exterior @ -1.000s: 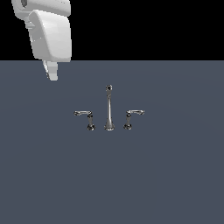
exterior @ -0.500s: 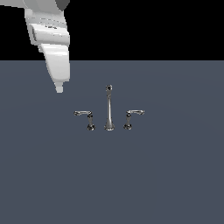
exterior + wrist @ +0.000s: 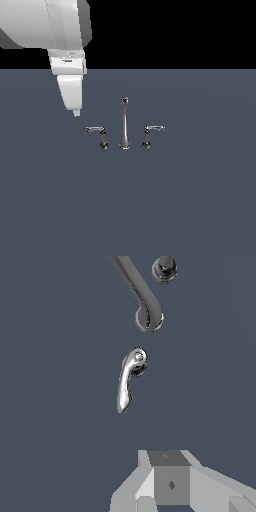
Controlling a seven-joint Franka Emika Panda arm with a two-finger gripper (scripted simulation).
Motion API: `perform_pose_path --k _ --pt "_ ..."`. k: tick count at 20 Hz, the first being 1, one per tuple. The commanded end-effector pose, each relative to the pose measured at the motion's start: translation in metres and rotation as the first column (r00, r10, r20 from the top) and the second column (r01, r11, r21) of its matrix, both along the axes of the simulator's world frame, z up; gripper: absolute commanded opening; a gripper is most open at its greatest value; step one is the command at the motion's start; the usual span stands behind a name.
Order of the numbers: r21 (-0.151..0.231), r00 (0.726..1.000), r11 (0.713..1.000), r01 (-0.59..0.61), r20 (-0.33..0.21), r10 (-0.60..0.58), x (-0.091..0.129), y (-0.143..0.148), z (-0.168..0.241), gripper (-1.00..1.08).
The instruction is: Turn on the faucet by rotating a designated handle.
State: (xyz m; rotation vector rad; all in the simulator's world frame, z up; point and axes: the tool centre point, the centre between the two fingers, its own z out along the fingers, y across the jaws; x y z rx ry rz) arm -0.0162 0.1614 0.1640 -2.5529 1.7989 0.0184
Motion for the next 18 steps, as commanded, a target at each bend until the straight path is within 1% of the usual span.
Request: perform_pose_path --k 1,10,14,18 --pt "-0.005 0.999 0.999 0.053 0.000 -0.053 0.013 -0.002 -0.014 -1.00" --pt "-0.019 0.975 0.975 0.220 0.000 -0.220 0.056 -0.014 -0.057 -1.00" --pt "-0.022 0.963 0.963 0.270 0.000 -0.270 0.068 -0.019 -0.069 -1.00" --pt "-0.023 0.954 0.954 0.300 0.000 -0.300 0.076 -0.022 -0.076 -1.00"
